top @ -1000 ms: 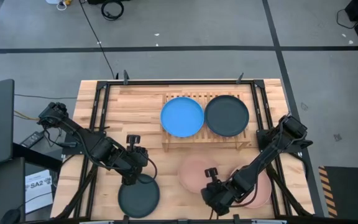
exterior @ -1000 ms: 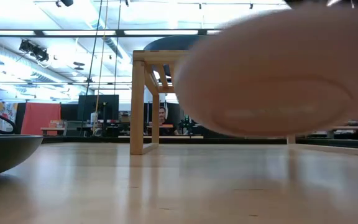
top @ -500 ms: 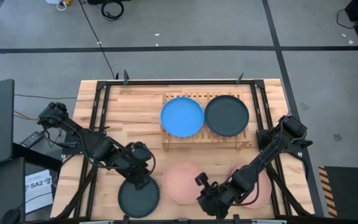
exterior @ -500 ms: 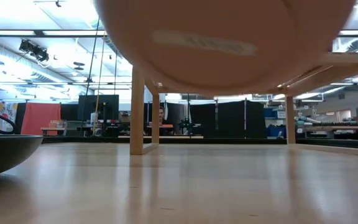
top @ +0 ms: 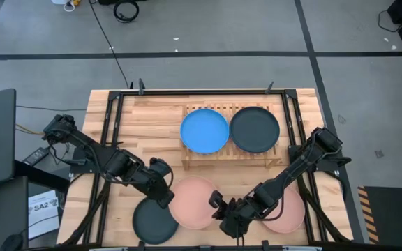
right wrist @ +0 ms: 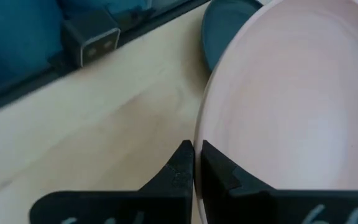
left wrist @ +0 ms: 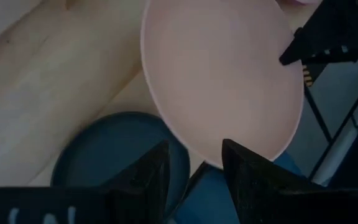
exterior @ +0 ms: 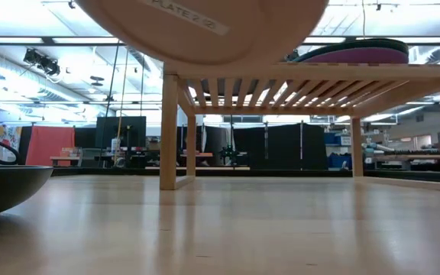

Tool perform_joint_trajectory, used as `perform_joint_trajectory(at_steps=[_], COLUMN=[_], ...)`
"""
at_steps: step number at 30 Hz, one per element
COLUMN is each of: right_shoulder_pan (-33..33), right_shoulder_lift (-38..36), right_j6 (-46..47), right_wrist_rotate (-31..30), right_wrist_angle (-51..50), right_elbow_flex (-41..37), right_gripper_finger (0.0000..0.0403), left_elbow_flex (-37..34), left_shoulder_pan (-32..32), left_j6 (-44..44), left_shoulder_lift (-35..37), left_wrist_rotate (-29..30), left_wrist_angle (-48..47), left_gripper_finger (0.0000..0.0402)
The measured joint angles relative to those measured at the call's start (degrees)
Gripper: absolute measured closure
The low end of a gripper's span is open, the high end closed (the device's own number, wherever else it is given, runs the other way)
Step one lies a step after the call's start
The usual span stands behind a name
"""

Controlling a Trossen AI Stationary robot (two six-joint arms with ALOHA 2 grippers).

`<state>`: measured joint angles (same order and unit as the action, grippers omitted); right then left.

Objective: Place and stack plates onto a shelf
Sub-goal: Stack the left brown plate on top of the blue plate on the shelf

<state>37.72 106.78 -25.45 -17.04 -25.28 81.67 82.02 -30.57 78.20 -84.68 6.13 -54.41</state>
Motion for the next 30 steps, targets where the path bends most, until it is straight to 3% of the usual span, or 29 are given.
perform_joint_trajectory(at_steps=[10, 30], right_shoulder_pan=[-0.7, -0.8], right_shoulder_lift=[0.0, 0.0], right_j6=[-11.8, -15.3], right_wrist_rotate=[-6.0, -9.5], right_wrist_angle=[0.0, 4.3], right_elbow_flex=[0.0, 0.0], right_gripper_finger=[0.0386, 0.0386], left_elbow_flex=[0.0, 0.0], left_shoulder_pan=[2.2, 2.3], left_j6=[2.7, 3.8], left_shoulder_lift=[0.0, 0.0], left_wrist_rotate=[-0.6, -1.7], left_wrist_angle=[-1.0, -4.3], left_gripper_finger=[0.0251, 0.0266])
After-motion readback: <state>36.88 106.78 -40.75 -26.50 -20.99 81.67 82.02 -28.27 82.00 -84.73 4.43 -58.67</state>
